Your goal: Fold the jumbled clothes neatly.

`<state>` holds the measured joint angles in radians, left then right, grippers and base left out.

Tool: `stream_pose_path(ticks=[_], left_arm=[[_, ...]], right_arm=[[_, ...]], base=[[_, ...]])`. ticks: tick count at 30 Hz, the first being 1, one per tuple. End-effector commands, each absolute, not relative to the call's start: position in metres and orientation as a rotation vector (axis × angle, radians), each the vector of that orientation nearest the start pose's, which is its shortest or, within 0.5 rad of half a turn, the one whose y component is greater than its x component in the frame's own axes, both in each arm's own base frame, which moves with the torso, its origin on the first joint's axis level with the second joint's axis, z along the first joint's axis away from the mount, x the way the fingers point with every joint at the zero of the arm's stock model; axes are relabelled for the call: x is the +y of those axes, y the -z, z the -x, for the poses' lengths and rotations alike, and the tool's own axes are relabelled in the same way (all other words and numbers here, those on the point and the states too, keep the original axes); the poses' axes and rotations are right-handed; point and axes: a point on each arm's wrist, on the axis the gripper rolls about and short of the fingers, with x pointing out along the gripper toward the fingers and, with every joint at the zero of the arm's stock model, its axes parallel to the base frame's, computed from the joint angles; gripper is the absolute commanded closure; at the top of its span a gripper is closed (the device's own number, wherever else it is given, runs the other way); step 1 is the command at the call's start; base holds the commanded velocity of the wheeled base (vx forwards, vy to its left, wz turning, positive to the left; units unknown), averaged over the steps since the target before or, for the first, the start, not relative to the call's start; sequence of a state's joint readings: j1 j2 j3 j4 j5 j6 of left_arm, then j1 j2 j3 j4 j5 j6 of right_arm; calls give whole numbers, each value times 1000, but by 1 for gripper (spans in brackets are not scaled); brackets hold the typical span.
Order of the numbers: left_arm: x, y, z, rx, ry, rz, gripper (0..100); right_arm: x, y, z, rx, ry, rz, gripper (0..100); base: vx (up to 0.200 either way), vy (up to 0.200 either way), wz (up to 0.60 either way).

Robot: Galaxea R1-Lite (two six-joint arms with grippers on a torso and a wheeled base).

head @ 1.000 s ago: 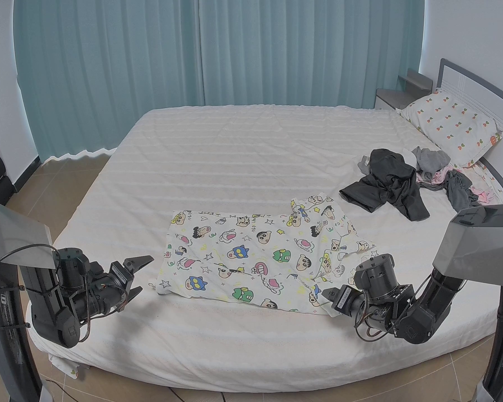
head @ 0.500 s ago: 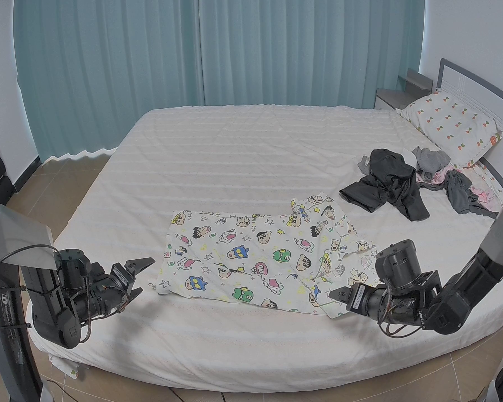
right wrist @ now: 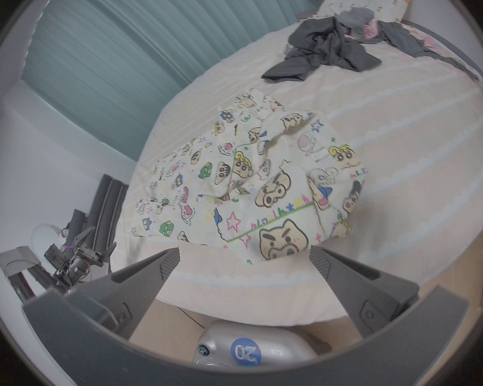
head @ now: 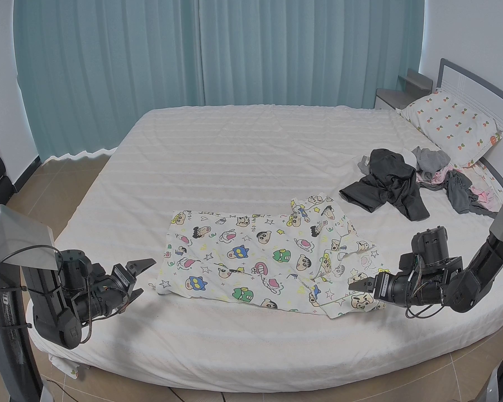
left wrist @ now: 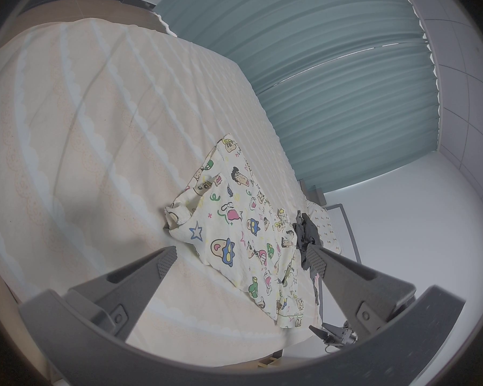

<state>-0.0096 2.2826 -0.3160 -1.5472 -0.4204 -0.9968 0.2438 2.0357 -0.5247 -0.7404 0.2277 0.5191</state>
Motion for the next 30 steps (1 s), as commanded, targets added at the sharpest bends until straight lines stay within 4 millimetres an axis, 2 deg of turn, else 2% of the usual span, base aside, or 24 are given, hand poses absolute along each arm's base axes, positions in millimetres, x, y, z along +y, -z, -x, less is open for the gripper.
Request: stream_pose_path(ticks=[1,7,19,20,30], left_arm=[[-12,4,-290,594,182,1053,0],[-12,4,-290,594,182,1053,0],[-12,4,-290,594,182,1053,0],[-12,4,-290,594,182,1053,0],[-12,4,-290,594,182,1053,0]], right_arm=[[55,7,-288,923,-203,-467,0],[53,23,-294,907,-238,-462,0],[56,37,-299,847,-259,-469,0],[56,37,-299,837,-261,-471,100],[56,23,-288,802,-270,-470,100]], base=[[0,0,0],[0,0,0],[0,0,0],[0,0,0],[0,0,0]])
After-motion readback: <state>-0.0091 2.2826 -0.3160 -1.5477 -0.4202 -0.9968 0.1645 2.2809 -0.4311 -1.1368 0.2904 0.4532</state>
